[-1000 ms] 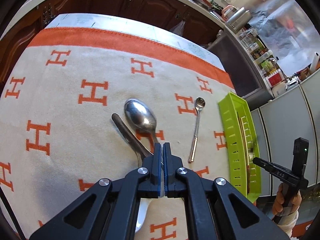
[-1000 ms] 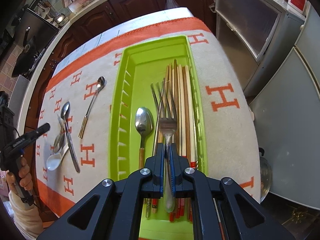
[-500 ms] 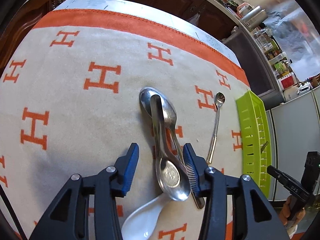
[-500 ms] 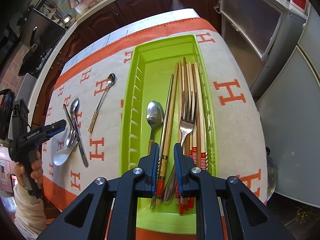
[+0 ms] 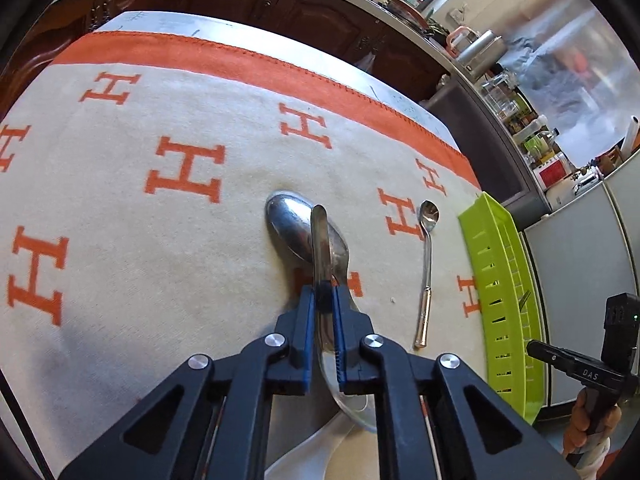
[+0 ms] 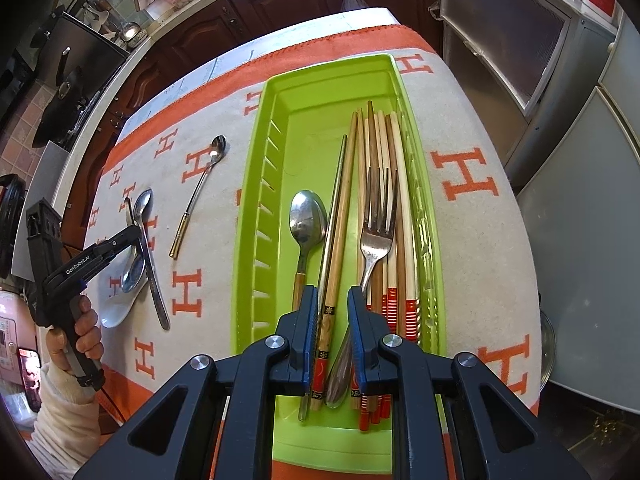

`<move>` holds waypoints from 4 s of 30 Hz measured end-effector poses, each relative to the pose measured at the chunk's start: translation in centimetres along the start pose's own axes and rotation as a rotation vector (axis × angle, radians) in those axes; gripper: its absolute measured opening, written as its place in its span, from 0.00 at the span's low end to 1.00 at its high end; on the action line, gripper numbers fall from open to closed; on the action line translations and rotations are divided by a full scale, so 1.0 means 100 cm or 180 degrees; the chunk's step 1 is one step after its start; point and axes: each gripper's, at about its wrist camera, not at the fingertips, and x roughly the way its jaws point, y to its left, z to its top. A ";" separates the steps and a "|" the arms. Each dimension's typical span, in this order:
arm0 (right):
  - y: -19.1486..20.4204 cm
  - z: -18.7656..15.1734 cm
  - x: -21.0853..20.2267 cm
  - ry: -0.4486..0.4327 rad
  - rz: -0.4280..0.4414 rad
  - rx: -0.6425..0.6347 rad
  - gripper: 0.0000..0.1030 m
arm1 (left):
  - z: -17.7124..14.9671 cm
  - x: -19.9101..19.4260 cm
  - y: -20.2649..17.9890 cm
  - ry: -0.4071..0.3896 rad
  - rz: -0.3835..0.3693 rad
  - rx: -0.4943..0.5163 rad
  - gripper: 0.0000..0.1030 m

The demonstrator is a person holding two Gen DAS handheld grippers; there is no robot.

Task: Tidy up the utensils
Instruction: 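Carry the steel spoon to the green tray with the left tool and release it, then move both open tools back to the white ceramic spoon and large spoon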

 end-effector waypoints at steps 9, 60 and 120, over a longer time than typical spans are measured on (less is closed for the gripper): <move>0.012 0.000 -0.002 -0.0040 0.0027 -0.0061 0.15 | -0.002 -0.026 -0.011 -0.0074 -0.0145 0.0027 0.01; -0.002 -0.044 -0.062 -0.0673 -0.0159 0.0229 0.15 | -0.061 -0.046 -0.184 0.0013 0.0561 0.0784 0.66; 0.243 -0.034 0.124 0.0704 0.1442 0.0686 0.22 | -0.104 -0.131 0.058 -0.0241 0.1325 -0.0275 0.85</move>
